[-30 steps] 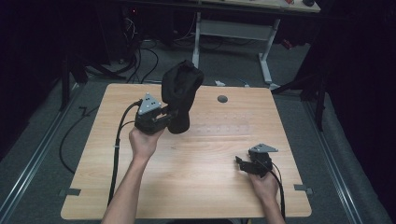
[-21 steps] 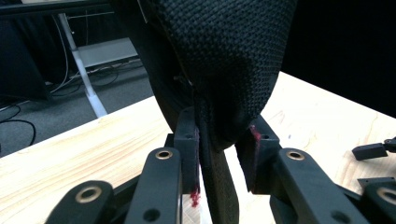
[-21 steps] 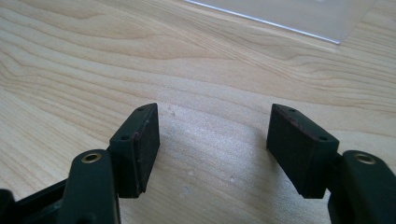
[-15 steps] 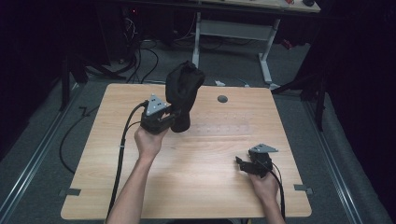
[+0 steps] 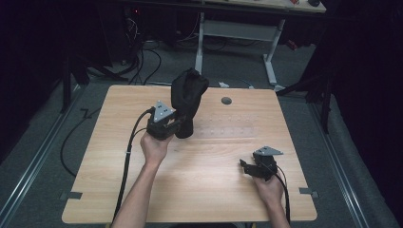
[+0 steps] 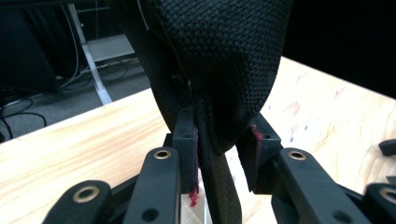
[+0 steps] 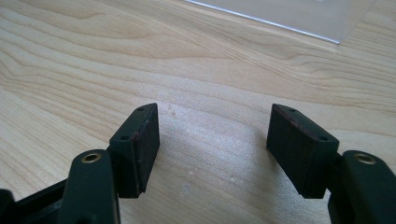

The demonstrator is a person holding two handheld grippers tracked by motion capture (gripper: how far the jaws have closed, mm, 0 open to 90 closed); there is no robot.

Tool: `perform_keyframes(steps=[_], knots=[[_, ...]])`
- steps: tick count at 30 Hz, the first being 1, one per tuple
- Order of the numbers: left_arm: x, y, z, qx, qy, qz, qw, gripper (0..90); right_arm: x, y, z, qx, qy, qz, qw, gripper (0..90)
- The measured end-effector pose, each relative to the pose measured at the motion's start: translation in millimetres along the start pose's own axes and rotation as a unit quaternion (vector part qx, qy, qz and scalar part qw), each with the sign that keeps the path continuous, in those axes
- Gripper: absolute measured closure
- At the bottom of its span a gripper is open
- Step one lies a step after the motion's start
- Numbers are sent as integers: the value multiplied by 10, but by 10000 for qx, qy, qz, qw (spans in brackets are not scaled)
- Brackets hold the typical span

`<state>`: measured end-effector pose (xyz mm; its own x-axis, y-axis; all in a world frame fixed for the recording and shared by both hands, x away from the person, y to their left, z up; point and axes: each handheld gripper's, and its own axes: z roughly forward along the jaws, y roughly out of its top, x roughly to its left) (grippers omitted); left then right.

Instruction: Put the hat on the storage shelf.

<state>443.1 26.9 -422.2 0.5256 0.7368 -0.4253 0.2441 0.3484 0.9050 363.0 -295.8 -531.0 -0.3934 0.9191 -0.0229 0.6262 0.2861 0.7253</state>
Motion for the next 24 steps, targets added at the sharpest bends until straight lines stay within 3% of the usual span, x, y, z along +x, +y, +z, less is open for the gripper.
perform_keyframes(steps=[6,13,16,19,24], knots=[[7,-53,-26,-18,-8,-62,10000,686,0,0,0,-1,0,-6,10000,346],[117,-29,-101,147,137,-419,9989,660,0,0,0,0,1,-3,10000,345],[100,-31,-96,221,198,-398,9988,645,0,0,0,0,2,-2,10000,345],[127,-58,-80,350,334,-417,9980,569,0,0,0,0,2,-3,10000,345],[164,-41,-122,360,267,-687,9966,426,0,0,0,1,3,-1,10000,345]])
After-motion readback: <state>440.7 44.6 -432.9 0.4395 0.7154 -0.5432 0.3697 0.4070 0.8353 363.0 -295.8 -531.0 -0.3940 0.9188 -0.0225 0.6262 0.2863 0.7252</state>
